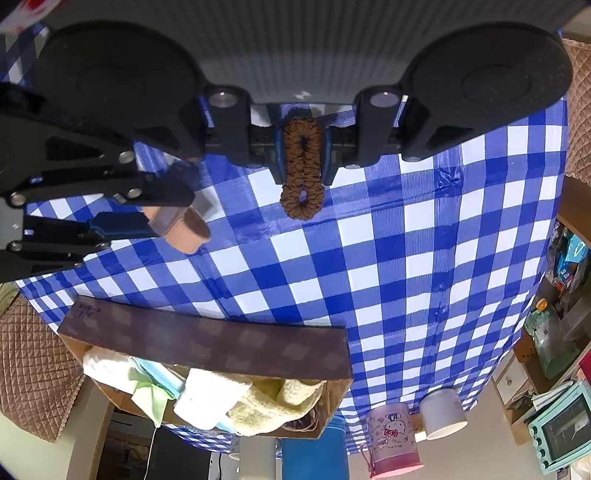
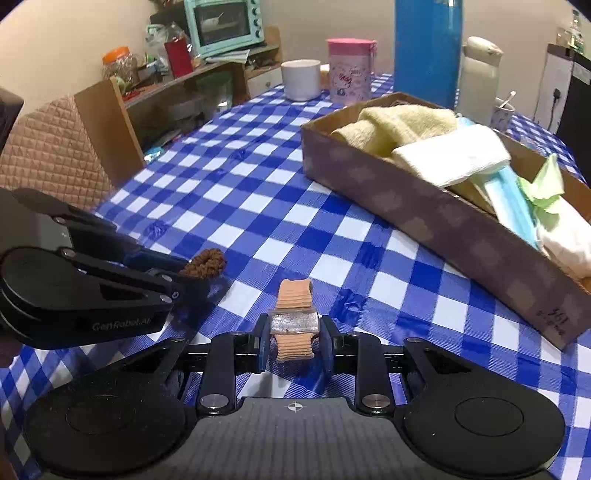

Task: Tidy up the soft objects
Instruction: 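Carry the hair tie and bandage roll over the cardboard box with both grippers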

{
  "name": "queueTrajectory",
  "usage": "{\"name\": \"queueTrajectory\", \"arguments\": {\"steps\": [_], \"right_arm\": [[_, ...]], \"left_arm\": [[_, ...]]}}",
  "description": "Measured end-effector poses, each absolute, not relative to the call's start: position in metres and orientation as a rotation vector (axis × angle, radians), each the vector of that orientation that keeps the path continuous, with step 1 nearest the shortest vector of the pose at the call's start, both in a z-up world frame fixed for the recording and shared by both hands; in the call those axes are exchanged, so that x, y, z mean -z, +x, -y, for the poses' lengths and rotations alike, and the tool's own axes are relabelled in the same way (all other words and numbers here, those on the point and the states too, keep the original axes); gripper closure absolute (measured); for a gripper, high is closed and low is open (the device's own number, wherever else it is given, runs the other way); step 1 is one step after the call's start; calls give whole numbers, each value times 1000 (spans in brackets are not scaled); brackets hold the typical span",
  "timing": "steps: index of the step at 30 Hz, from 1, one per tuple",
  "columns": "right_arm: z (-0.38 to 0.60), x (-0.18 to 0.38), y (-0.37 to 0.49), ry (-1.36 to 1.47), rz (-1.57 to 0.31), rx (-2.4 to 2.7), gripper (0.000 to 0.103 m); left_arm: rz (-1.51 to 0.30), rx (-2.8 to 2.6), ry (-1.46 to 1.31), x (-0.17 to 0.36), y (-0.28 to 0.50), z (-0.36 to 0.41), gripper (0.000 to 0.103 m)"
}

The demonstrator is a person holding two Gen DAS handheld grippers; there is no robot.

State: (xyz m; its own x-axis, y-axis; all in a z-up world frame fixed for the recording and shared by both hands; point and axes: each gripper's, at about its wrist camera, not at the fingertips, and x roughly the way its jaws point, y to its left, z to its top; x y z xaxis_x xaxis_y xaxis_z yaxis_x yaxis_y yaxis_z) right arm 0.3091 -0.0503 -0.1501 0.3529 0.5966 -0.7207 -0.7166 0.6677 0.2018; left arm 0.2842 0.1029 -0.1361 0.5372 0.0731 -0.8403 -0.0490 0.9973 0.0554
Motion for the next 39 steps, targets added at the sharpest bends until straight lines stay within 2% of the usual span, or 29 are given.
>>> {"name": "queueTrajectory", "arguments": {"steps": [12, 25, 39], "right_arm": [[133, 111, 320, 6, -846, -725, 75], [194, 65, 384, 51, -698, -638, 75], [205, 87, 442, -5, -722, -635, 75]], "left_arm": [[-933, 8, 35, 99, 295, -73, 85], [-788, 141, 104, 53, 375, -2, 85], [-824, 158, 70, 65, 454, 21, 85]]}}
